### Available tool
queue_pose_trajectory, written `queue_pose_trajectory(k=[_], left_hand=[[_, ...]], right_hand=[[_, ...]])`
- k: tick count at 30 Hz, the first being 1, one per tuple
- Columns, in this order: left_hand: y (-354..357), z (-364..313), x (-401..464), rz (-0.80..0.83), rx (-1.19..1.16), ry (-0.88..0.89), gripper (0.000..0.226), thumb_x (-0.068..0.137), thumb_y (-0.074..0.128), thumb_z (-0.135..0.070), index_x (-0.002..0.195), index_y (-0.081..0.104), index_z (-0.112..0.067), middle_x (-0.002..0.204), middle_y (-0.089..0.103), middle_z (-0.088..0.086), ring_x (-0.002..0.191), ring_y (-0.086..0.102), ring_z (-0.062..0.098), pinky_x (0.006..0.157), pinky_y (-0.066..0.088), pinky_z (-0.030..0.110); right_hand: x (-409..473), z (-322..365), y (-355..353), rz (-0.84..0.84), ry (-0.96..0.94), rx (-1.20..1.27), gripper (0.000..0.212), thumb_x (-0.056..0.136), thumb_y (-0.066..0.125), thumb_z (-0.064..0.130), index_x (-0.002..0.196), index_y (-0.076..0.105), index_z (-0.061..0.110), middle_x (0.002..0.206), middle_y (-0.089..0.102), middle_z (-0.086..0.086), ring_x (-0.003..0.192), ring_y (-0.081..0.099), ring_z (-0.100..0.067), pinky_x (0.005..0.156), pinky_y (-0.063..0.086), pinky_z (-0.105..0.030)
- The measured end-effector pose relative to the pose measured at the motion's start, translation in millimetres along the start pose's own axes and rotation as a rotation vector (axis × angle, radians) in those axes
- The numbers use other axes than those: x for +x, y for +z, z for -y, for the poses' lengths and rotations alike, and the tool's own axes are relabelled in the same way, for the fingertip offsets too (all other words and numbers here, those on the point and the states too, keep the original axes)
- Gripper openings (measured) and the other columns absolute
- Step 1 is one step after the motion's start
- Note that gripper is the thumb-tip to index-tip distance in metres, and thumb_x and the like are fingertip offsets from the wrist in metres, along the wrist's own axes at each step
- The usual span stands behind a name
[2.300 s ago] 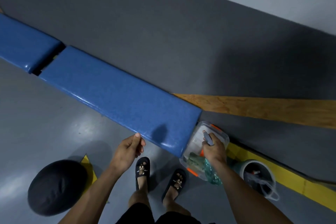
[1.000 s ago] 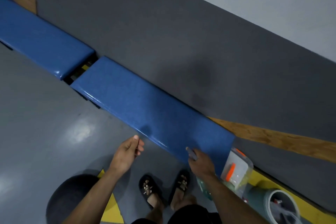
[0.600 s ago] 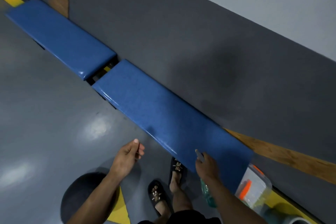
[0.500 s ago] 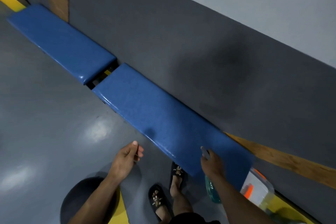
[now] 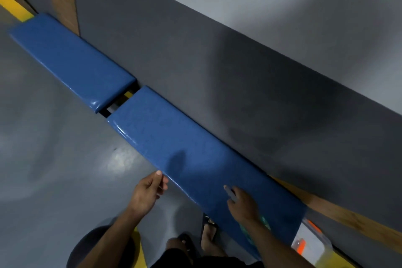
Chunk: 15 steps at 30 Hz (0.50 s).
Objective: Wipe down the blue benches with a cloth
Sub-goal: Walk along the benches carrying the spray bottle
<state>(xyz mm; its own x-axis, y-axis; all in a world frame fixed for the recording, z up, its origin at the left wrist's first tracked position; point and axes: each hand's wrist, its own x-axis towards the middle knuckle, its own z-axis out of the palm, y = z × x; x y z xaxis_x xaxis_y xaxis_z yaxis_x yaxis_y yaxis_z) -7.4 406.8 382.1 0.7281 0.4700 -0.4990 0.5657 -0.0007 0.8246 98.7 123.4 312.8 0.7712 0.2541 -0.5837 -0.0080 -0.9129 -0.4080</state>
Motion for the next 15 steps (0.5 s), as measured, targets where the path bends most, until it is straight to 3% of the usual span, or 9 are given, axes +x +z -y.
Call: queue_pose_trajectory(k=[2,7,11,15], left_hand=[[-5.4,0.3,0.7,-0.014,-0.004,-0.016,0.046,0.101,0.038,-0.043,0.082,0.067,-0.012,0.073,0.068,0.004,0.062,0.059,0.013,0.061,0.046,0.029],[-19.5,9.6,2.8,-0.07,-0.055,-0.05,0.047,0.1,0.039,-0.043,0.082,0.067,-0.01,0.072,0.067,0.006,0.061,0.059,0.014,0.059,0.045,0.026],[-33.8,15.1,11.3,-0.085,-0.088,-0.054,0.046,0.096,0.04,-0.044,0.077,0.067,-0.012,0.068,0.066,0.005,0.06,0.058,0.012,0.055,0.045,0.017],[-55.1,19.3,25.3,-0.053,-0.057,-0.057,0.044,0.099,0.039,-0.041,0.08,0.067,-0.012,0.071,0.069,0.006,0.062,0.06,0.013,0.06,0.047,0.024]], right_hand=[[-2.7,16.2,11.6,0.058,-0.051,-0.049,0.033,0.089,0.054,0.027,0.121,0.055,0.023,0.124,0.06,0.004,0.109,0.058,-0.022,0.086,0.043,-0.032],[-4.1,58.0,35.1,0.095,-0.14,-0.119,0.022,0.085,0.055,0.03,0.106,0.056,0.022,0.112,0.065,0.0,0.102,0.06,-0.024,0.079,0.042,-0.031],[6.8,80.4,42.3,0.079,-0.07,-0.115,0.02,0.087,0.053,0.027,0.105,0.056,0.019,0.113,0.063,0.0,0.102,0.061,-0.024,0.081,0.043,-0.032],[24.0,93.4,34.4,-0.013,0.008,-0.099,0.016,0.087,0.051,0.023,0.101,0.054,0.019,0.108,0.062,0.001,0.094,0.061,-0.023,0.074,0.042,-0.032]])
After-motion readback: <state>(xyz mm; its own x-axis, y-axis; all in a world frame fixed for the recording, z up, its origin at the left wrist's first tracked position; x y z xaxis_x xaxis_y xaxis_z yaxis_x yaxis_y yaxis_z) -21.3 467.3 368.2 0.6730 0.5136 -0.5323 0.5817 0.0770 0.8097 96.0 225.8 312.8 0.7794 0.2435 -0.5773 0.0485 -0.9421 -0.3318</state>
